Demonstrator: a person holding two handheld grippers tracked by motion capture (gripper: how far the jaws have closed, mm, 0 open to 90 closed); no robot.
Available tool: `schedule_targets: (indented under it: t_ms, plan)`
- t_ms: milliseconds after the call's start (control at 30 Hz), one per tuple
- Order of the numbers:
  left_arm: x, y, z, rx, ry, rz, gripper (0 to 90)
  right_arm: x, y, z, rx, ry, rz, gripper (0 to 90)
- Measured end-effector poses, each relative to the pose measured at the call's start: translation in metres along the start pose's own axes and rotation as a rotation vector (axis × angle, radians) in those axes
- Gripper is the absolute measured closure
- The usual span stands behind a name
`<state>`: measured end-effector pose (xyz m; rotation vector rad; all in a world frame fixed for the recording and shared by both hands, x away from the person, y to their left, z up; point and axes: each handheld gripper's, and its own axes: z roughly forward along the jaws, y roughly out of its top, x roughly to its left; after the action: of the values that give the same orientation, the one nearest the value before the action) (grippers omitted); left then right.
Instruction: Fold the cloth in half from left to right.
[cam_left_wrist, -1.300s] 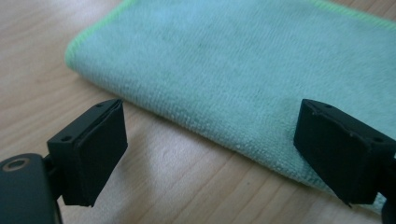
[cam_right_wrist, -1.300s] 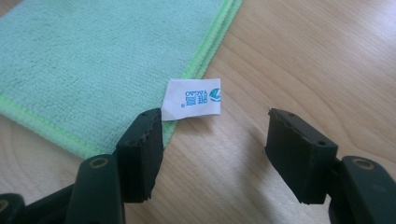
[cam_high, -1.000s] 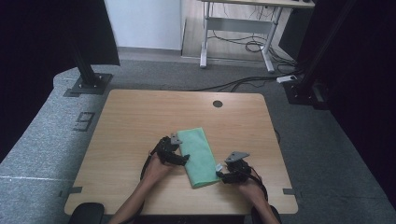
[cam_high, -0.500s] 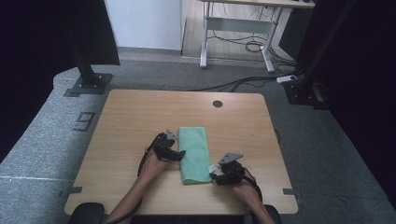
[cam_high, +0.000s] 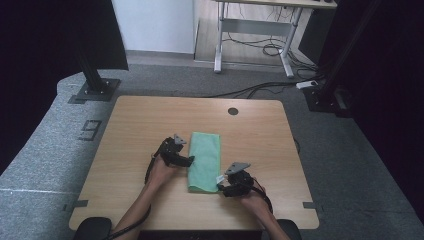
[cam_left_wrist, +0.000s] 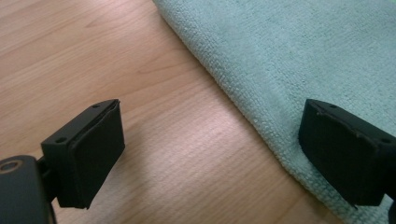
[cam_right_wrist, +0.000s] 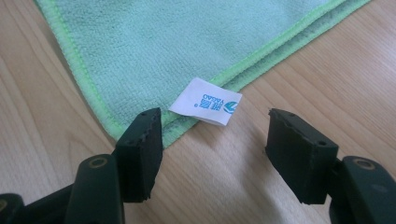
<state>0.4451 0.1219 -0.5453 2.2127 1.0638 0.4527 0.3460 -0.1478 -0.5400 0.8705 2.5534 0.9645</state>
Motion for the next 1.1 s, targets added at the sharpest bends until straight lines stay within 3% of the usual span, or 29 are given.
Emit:
schedule_targets:
  t_ms: [467,633,867,1100]
  plan:
    - [-0.002,0.000,-0.001,-0.006,0.004,0.010,8.0,-0.003,-0.002,0.000,0.007,0.001,0.023,35.3]
    - [-0.007,0.001,-0.008,-0.018,-0.008,0.030,7.9,-0.002,-0.001,-0.001,0.011,-0.014,0.006,34.6]
    - [-0.014,0.000,-0.031,-0.060,-0.052,0.048,6.2,-0.006,-0.001,-0.010,-0.017,-0.010,0.027,27.9]
    - [-0.016,-0.015,-0.062,-0.076,-0.085,0.055,4.0,-0.014,-0.003,-0.023,-0.045,-0.027,0.058,19.7]
